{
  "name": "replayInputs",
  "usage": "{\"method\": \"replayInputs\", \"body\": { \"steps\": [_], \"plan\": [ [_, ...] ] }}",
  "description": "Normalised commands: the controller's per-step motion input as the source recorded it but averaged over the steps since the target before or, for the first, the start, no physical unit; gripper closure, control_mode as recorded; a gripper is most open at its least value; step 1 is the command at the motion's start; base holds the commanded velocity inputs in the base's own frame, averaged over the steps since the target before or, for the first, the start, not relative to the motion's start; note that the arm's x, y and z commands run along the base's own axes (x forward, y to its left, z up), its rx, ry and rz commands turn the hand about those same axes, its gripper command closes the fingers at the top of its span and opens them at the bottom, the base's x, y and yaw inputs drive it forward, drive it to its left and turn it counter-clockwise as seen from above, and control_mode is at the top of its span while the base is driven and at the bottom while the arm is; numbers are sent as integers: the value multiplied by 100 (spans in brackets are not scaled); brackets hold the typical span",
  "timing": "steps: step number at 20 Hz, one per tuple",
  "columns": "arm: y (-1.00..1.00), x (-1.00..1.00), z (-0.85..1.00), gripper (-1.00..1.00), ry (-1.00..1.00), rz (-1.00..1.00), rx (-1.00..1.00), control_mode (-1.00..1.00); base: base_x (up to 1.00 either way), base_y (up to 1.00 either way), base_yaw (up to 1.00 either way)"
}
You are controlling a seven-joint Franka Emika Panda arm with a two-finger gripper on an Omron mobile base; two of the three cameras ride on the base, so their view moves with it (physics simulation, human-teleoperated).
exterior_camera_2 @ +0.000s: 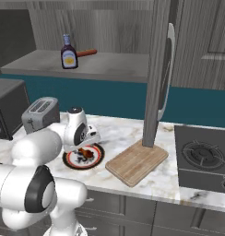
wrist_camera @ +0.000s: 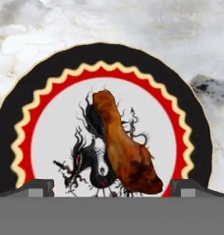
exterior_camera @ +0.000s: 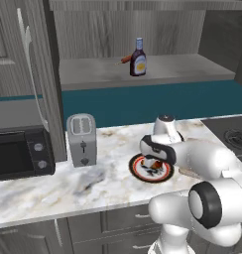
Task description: Pick the chicken drumstick from the plate and place it on the cutting board. Then pick the condiment bottle from the cabinet and place it next to the cutting board.
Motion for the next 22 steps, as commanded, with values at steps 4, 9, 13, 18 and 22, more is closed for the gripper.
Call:
{"method": "replayInputs", "body": {
  "steps": [4, 9, 13, 18, 22],
  "plan": [
    [0, 17, -18, -100, 0, 1, 0, -100, 0, 0, 0],
    [0, 14, -19, -100, 0, 1, 0, -100, 0, 0, 0],
    [0, 13, -19, -100, 0, 1, 0, -100, 0, 0, 0],
    [0, 10, -17, -100, 0, 2, 0, -100, 0, 0, 0],
    [0, 10, -17, -100, 0, 2, 0, -100, 0, 0, 0]
  ]
}}
